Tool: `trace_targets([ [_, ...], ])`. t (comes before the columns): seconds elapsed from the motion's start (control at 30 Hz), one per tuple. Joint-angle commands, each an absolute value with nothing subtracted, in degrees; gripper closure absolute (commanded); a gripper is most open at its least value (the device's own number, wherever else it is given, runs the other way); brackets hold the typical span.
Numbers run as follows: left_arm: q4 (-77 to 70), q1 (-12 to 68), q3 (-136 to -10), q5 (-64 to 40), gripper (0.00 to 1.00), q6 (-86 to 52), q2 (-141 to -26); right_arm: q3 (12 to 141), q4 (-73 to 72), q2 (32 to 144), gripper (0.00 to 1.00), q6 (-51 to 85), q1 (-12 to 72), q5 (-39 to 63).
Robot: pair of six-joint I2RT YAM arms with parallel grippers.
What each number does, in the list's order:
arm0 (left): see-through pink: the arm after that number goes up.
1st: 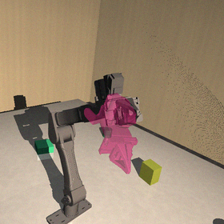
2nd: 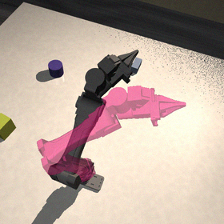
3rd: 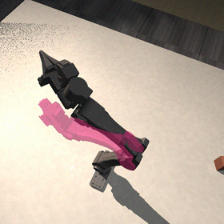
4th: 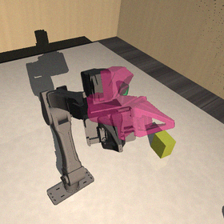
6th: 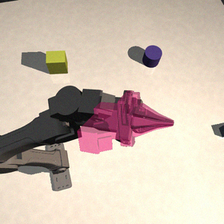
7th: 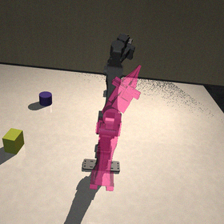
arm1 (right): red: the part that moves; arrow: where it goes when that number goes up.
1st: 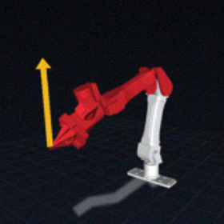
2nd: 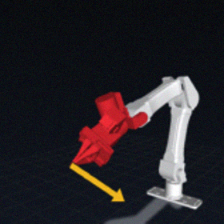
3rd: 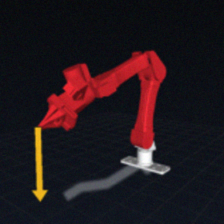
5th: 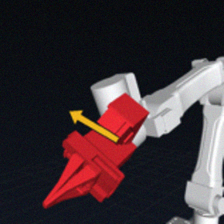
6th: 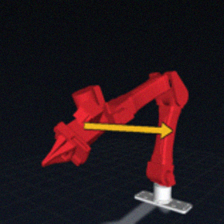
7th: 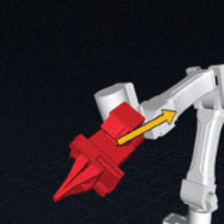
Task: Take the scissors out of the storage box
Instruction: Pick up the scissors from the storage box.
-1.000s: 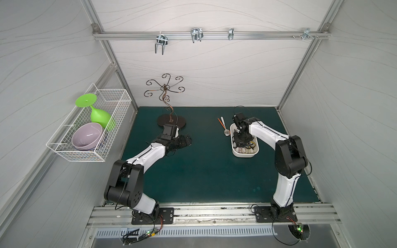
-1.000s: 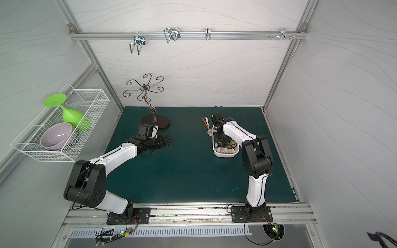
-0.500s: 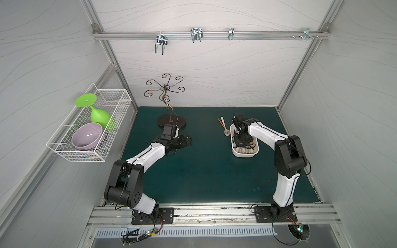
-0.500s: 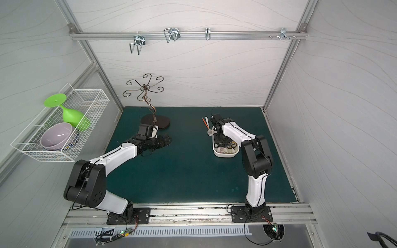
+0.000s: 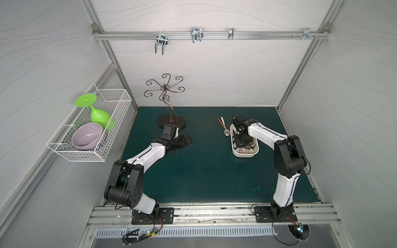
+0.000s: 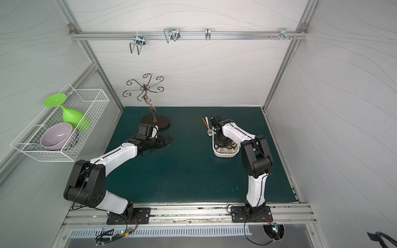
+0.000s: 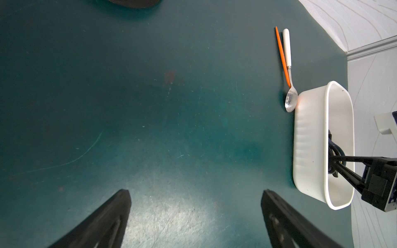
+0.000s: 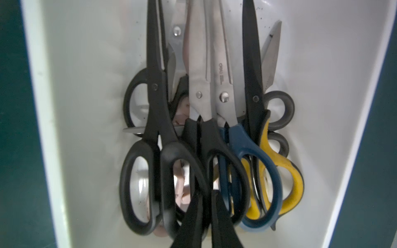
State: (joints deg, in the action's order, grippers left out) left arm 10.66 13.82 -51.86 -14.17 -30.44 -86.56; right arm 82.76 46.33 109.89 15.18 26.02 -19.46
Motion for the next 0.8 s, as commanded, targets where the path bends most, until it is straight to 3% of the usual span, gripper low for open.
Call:
trace_targets([
  [0.0, 11.1, 13.8, -54.0, -14.3, 0.01, -30.8, -86.0, 83.5, 47.2, 108.8, 0.95, 15.7, 26.3, -19.8],
  [0.33, 10.6, 13.8, -55.0, -17.8, 0.02, -33.0, -87.8, 85.0, 47.7, 104.8, 1.0, 16.9, 24.1, -15.6],
  [0.77, 6.1, 13.7, -56.5, -33.5, 0.11, -37.9, -90.8, 80.9, 47.6, 95.0, 1.0, 18.1, 21.8, -13.7],
])
